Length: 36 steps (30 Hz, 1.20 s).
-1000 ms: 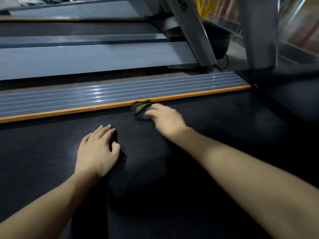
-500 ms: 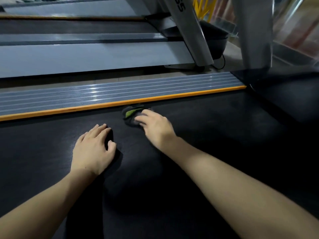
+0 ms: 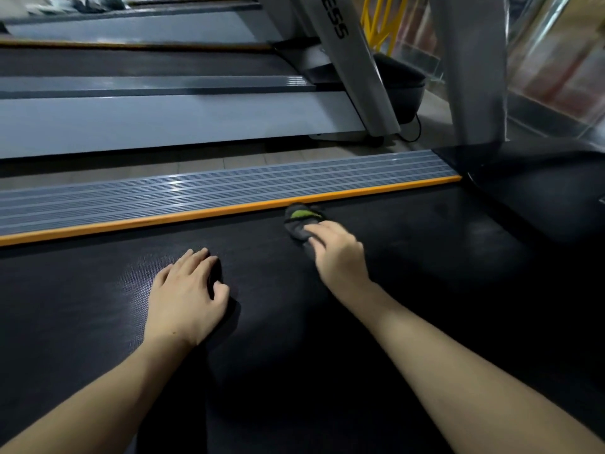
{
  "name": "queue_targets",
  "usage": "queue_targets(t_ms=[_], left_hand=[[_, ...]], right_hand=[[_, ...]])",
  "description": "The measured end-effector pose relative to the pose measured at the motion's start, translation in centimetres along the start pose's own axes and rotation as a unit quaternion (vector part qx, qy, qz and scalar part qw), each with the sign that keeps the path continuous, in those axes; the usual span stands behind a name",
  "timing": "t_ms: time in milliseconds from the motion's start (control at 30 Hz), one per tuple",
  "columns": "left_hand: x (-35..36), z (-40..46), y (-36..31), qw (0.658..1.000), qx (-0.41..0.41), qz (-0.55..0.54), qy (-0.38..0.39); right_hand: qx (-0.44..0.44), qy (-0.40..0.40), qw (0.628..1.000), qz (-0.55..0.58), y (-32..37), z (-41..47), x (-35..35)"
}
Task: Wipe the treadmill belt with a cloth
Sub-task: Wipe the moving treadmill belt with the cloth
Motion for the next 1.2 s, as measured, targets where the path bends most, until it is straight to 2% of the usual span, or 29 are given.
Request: queue_targets(t_ms=[67, 167, 233, 300, 367, 433, 567, 633, 767, 800, 867, 933, 1000, 1067, 1133, 1200], left_hand=[[-0.1, -0.1, -0.1, 1.000, 0.001, 0.000, 0.001], [-0.2, -0.1, -0.1, 1.000, 0.000, -0.005, -0.001], [-0.2, -0.1, -0.2, 1.000, 0.001, -0.006, -0.002], [-0.1, -0.1, -0.2, 1.000, 0.000, -0.002, -0.001], [-0.1, -0.1, -0.1, 1.000, -0.002, -0.002, 0.001], [0.0, -0.1, -0.1, 1.000, -0.004, 0.002, 0.005], [-0.1, 0.0, -0.1, 1.000, -0.003, 0.002, 0.005], [-0.1, -0.1, -0.1, 1.000, -0.002, 0.003, 0.005], [-0.1, 0.1, 0.0, 1.000, -0.002, 0.001, 0.010], [-0.1, 0.1, -0.1, 1.000, 0.000, -0.001, 0.008], [-0.1, 0.1, -0.2, 1.000, 0.002, -0.004, 0.005], [-0.1, 0.0, -0.2, 1.000, 0.003, -0.001, 0.005], [-0.1, 0.0, -0.2, 1.000, 0.006, 0.001, 0.002], [-0.1, 0.0, -0.2, 1.000, 0.010, 0.001, 0.004], [-0.2, 0.0, -0.2, 1.000, 0.010, 0.001, 0.004], [0.0, 0.0, -0.2, 1.000, 0.006, 0.000, 0.004]], right_hand=[[-0.018, -0.006, 1.000, -0.004, 0.0, -0.1, -0.4], [0.025, -0.027, 0.991, -0.132, -2.4, 0.5, -1.0], [-0.003, -0.011, 0.989, -0.150, -2.5, 1.4, -0.8], [-0.026, 0.041, 0.993, -0.107, -1.1, 1.7, -0.4], [-0.017, 0.131, 0.989, -0.070, -0.3, 1.0, 0.8], [-0.023, 0.176, 0.980, -0.086, -0.6, 0.2, 1.9], [-0.047, 0.158, 0.983, -0.079, -1.7, 1.2, 2.3], [-0.061, 0.097, 0.989, -0.098, -3.0, 1.8, 1.5], [0.045, 0.022, 0.994, -0.100, -6.2, 2.6, -0.1], [0.053, -0.006, 0.994, -0.093, -5.1, 2.3, -0.3], [-0.008, -0.045, 0.997, -0.060, 0.0, 0.9, 0.3], [-0.085, -0.026, 0.996, -0.005, 6.5, -1.2, 1.9], [-0.122, -0.010, 0.992, 0.018, 10.1, -2.5, 2.3], [-0.158, -0.022, 0.987, 0.008, 8.4, -1.9, 1.5], [-0.180, -0.022, 0.982, -0.058, 3.2, -0.8, 0.0], [-0.115, -0.025, 0.984, -0.131, -4.5, 1.3, -1.8]])
Point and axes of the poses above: each hand's wrist, its own z-axis towards the middle knuckle, its own x-axis out of the palm, y = z × x, the point moved 7 cm from there along z, towards the middle knuckle, and after that the axes turned 14 degrees about -z, right-handed, at the moved point
